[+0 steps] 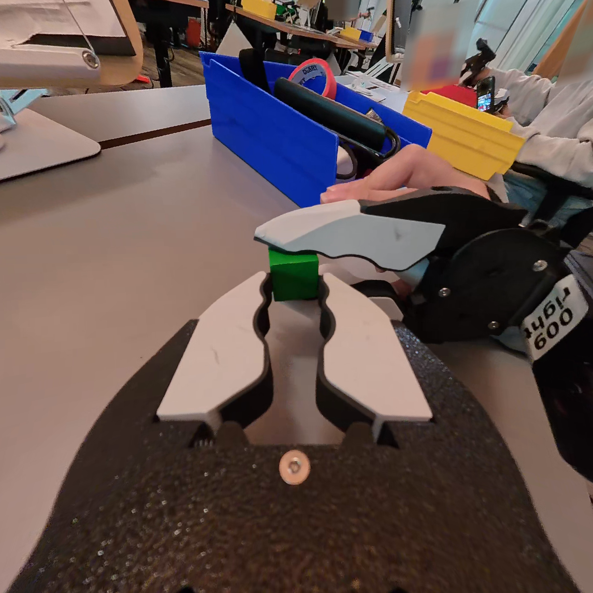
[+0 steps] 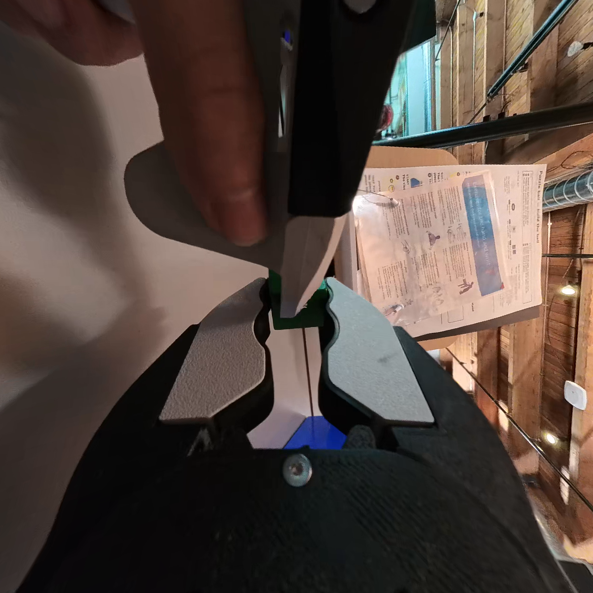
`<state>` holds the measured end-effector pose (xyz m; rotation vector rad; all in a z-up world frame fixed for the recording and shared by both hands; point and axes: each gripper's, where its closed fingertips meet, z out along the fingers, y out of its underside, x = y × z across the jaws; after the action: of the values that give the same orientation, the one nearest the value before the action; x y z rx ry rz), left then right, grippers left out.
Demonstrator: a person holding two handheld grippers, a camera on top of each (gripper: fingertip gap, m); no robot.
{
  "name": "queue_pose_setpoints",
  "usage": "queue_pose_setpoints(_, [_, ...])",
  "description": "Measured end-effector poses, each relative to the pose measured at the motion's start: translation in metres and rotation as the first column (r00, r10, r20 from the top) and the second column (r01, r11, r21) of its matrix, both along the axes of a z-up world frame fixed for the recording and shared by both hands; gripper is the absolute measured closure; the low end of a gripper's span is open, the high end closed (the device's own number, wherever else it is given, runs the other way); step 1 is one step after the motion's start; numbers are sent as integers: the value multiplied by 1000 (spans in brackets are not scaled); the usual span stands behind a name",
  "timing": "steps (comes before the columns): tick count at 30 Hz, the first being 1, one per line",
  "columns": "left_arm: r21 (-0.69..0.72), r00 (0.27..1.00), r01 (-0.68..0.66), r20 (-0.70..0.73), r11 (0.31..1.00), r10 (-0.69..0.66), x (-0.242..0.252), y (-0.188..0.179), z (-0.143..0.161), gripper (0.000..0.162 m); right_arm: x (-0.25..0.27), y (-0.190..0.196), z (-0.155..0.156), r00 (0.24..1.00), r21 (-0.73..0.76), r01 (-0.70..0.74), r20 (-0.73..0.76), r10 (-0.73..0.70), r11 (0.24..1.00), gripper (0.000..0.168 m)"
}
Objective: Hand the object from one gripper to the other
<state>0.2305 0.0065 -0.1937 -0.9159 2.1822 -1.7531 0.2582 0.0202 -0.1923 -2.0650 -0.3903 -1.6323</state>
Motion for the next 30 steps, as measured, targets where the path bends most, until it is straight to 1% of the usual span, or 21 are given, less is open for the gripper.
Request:
queue_pose_setpoints(2, [11, 1000, 13, -9, 1000, -13, 0, 1, -2, 135, -1, 1, -3, 998, 34, -23, -49, 25, 999, 140])
queue_pose_setpoints(3, [21, 1000, 26, -6, 999, -26, 0, 3, -3, 135, -3, 3, -5, 993, 70, -52, -101, 59, 996, 140])
queue_pose_setpoints(4, [35, 999, 46, 19, 998, -47, 0, 5, -2, 136, -7, 5, -7, 978, 124, -92, -177, 113, 988, 135])
queue_pose_setpoints(5, [48, 995, 69, 63, 996, -72, 0, 8, 1, 136, -14, 9, -8, 939, 210, -134, -286, 192, 969, 120])
queue_pose_setpoints(6, [60, 988, 93, 115, 994, -100, -1, 11, 5, 136, -23, 12, -8, 869, 316, -158, -406, 284, 935, 104])
queue_pose_setpoints(7, [71, 976, 123, 173, 990, -133, -2, 15, 9, 136, -32, 14, -2, 780, 432, -161, -494, 383, 887, 96])
queue_pose_setpoints(8, [73, 956, 159, 236, 985, -172, -5, 18, 15, 136, -40, 16, 7, 679, 548, -142, -552, 484, 824, 94])
queue_pose_setpoints(9, [65, 932, 196, 297, 979, -206, -8, 21, 22, 136, -48, 16, 16, 560, 649, -99, -590, 581, 755, 91])
queue_pose_setpoints(10, [47, 908, 228, 350, 973, -230, -12, 24, 30, 136, -55, 17, 25, 423, 725, -33, -614, 666, 688, 85])
queue_pose_setpoints(11, [25, 883, 259, 399, 966, -247, -16, 27, 38, 136, -61, 17, 31, 278, 770, 44, -621, 733, 636, 83])
queue_pose_setpoints(12, [6, 856, 286, 447, 958, -259, -20, 30, 45, 136, -65, 16, 35, 147, 791, 121, -612, 777, 599, 86])
queue_pose_setpoints(13, [-4, 830, 308, 489, 951, -267, -24, 32, 51, 136, -69, 17, 38, 34, 797, 189, -588, 808, 573, 88])
queue_pose_setpoints(14, [1, 807, 319, 525, 948, -272, -27, 33, 54, 136, -72, 17, 41, -56, 802, 238, -553, 832, 549, 91])
queue_pose_setpoints(15, [22, 782, 325, 556, 945, -282, -30, 33, 55, 136, -75, 19, 45, -118, 809, 276, -507, 854, 519, 96])
queue_pose_setpoints(16, [55, 755, 330, 584, 942, -299, -33, 32, 55, 136, -78, 20, 48, -164, 813, 310, -465, 870, 493, 99])
queue_pose_setpoints(17, [94, 729, 332, 606, 939, -318, -36, 30, 53, 136, -81, 22, 50, -208, 810, 339, -432, 877, 479, 101])
queue_pose_setpoints(19, [155, 681, 334, 642, 930, -352, -41, 26, 49, 136, -87, 25, 51, -282, 795, 372, -395, 875, 479, 109])
queue_pose_setpoints(21, [186, 654, 326, 663, 927, -363, -43, 23, 48, 136, -92, 27, 49, -319, 787, 378, -384, 866, 488, 118])
queue_pose_setpoints(27, [223, 602, 306, 708, 926, -370, -47, 21, 50, 136, -89, 27, 50, -341, 773, 418, -353, 871, 477, 135])
queue_pose_setpoints(30, [265, 578, 272, 724, 925, -377, -46, 21, 49, 136, -87, 27, 49, -362, 752, 454, -334, 871, 477, 138])
